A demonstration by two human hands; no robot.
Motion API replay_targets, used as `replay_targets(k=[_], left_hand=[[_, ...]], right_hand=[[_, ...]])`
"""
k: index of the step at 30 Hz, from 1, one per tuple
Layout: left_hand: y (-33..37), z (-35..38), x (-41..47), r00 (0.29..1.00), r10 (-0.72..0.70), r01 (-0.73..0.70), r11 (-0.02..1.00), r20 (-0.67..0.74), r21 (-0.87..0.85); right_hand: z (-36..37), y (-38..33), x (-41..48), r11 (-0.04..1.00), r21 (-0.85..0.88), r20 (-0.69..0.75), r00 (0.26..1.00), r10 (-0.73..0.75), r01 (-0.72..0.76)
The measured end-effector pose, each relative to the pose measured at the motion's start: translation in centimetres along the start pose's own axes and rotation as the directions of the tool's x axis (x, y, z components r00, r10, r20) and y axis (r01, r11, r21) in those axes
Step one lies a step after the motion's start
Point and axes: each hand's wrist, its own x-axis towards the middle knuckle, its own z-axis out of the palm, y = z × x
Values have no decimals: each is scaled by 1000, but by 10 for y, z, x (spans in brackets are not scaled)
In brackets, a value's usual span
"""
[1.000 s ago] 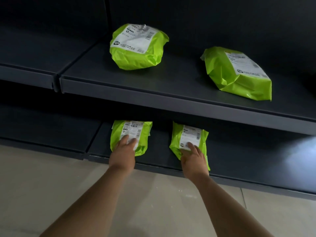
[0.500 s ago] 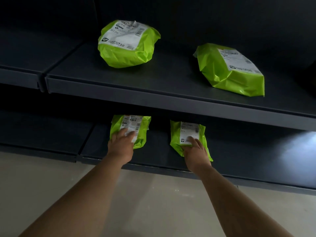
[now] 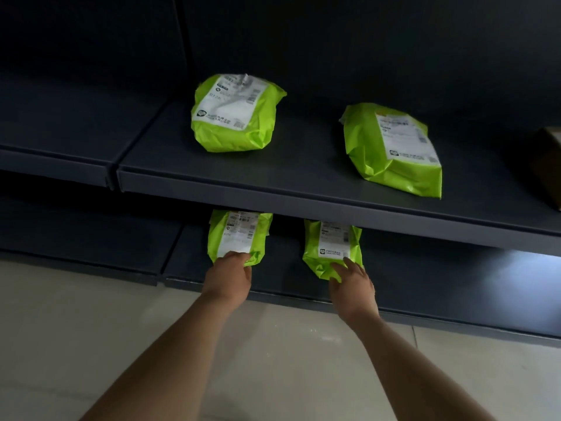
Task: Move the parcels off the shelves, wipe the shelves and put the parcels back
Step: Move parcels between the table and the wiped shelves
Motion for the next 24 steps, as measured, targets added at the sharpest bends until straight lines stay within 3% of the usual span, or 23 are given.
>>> replay_targets(k=[3,10,15,21,24], left_hand=[[22,-30,-22,999,-14,17,996,34,-88],[72,-120,-88,987,-49,80,977,154,-199],[122,-216,-135,977,-87,133,963,196,-234],[209,-343,-184,982,-49,95,963,183,-254],[269,-419,-217,977,41,12,968,208,-250]], right_hand=[[-30,-14,-26,991,132,17,999,33,-35],[-123,-49,-99,965,258,22,999,48,-52],[-222,-82,-155,933,349,18,996,83,-84],[-366,-117,-230,891,434,41,991,129,-134],[-455,-130,-279,860,490,1,986,166,-146]])
